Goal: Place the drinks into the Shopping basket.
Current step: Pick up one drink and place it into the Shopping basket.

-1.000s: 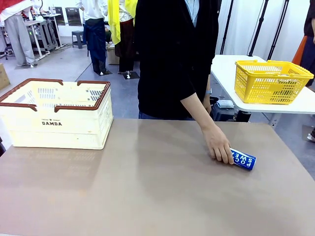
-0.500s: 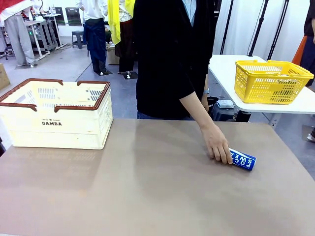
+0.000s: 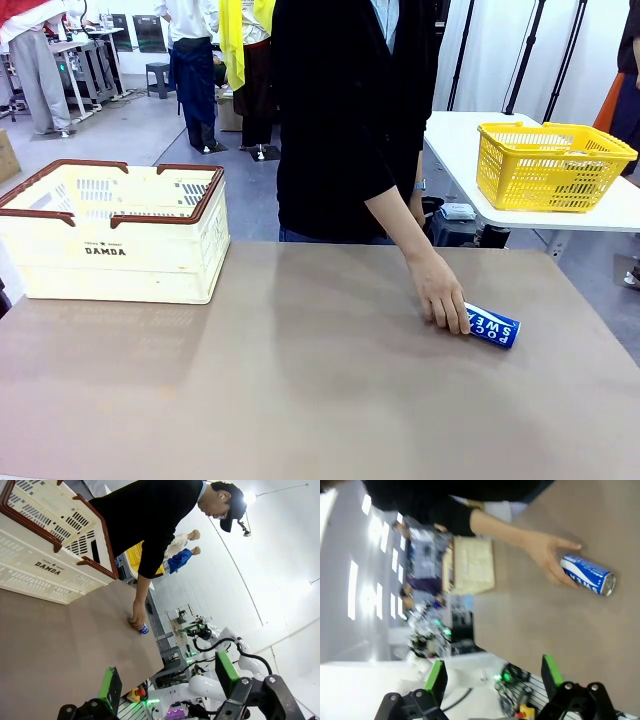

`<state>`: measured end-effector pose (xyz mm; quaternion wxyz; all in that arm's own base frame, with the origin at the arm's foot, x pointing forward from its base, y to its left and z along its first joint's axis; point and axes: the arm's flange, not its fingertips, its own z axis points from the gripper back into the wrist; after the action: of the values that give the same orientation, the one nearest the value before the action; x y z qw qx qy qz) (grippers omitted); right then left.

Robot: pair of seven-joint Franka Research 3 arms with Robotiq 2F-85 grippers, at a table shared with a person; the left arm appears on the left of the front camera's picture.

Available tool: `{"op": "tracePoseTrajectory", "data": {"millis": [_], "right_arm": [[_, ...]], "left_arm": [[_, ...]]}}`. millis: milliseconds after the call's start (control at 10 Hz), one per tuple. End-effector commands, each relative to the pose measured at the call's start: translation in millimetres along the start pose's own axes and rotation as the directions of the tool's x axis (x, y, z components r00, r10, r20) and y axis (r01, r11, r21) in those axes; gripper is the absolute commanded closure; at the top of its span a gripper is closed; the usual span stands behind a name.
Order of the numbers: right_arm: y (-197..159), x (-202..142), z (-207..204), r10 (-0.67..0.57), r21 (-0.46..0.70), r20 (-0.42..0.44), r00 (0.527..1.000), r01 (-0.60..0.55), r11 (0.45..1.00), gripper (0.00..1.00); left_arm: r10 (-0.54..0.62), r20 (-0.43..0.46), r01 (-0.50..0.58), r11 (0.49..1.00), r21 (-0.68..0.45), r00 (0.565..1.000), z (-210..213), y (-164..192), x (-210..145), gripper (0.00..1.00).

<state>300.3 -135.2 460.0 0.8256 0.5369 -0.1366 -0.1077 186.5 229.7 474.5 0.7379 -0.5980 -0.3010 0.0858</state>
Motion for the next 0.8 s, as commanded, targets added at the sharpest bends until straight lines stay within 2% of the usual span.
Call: {"op": "tracePoseTrajectory", "data": {"millis": [0,100,200,300,400,500,700], "right_arm": [[19.1,32.4,-67.7,0.024,-0.158,-0.16,0.987,-0.049,0.986,0.0],[20.8,38.8,-83.0,0.037,-0.169,-0.199,0.979,-0.071,0.983,0.0],[21.1,42.5,-52.7,0.032,-0.138,-0.158,0.987,-0.054,0.989,0.0],[14.1,37.4,27.0,0.051,-0.009,0.016,0.999,-0.051,0.999,0.0],[2.9,18.1,87.2,0.069,0.027,0.148,0.987,-0.074,0.997,0.0],[-8.6,-7.4,119.9,0.05,-0.043,0.201,0.978,-0.042,0.998,0.0],[-39.8,-41.0,150.9,-0.044,-0.036,0.33,0.943,0.059,0.998,0.0]], "left_arm": [[-0.012,0.012,0.012,1.0,-0.022,1.0,1.0,-2.2,1.9,0.0],[-0.012,0.012,0.012,1.0,-0.022,1.0,1.0,-2.2,1.9,0.0],[-0.012,0.012,0.012,1.0,-0.022,1.0,1.0,-2.2,1.9,0.0],[-0.012,0.012,0.012,1.0,-0.022,1.0,1.0,-2.2,1.9,0.0],[-0.012,0.012,0.012,1.0,-0.022,1.0,1.0,-2.2,1.9,0.0],[-0.012,0.012,0.012,1.0,-0.022,1.0,1.0,-2.2,1.9,0.0],[-0.012,0.012,0.012,1.0,-0.022,1.0,1.0,-2.2,1.9,0.0]]}}
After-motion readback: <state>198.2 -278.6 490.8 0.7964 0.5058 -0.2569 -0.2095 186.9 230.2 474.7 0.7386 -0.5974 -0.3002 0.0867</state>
